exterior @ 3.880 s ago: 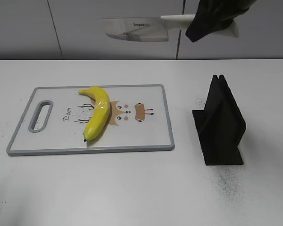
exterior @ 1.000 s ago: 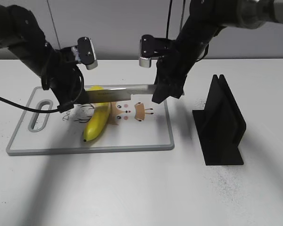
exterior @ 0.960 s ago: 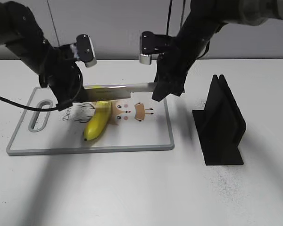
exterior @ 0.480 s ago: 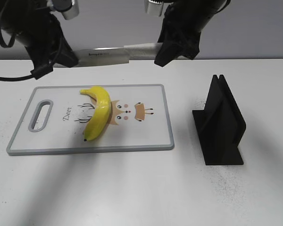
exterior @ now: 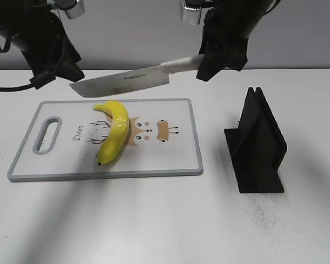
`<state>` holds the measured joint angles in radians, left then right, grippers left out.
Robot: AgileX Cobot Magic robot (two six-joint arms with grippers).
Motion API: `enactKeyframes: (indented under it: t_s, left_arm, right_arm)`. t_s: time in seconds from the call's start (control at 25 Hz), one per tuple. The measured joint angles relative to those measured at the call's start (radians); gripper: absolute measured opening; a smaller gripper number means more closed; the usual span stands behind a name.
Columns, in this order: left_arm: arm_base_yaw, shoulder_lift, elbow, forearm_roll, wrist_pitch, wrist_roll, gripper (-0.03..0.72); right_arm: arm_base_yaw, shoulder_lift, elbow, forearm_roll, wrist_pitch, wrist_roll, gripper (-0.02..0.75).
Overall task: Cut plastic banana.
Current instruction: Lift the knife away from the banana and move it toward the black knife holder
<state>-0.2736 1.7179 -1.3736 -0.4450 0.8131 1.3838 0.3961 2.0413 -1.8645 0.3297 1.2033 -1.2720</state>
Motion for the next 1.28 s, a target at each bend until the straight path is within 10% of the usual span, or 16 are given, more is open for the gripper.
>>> enactKeyframes:
  t_s: [0.2, 0.72, 1.28]
  left_arm:
    - [0.000, -0.023, 0.001, -0.032, -0.023, -0.070, 0.619]
    - [0.132, -0.250, 0.001, 0.258, 0.044, -1.013, 0.595]
    - [0.241, -0.373, 0.181, 0.333, 0.401, -1.158, 0.576]
  right_arm:
    - [0.000, 0.000, 0.000, -0.012, 0.007, 0.026, 0.164]
    - [0.000, -0.119, 0.002, -0.158, 0.014, 0.728, 0.164]
    - [0.000, -0.382, 0.329, -0.146, -0.040, 1.200, 0.164]
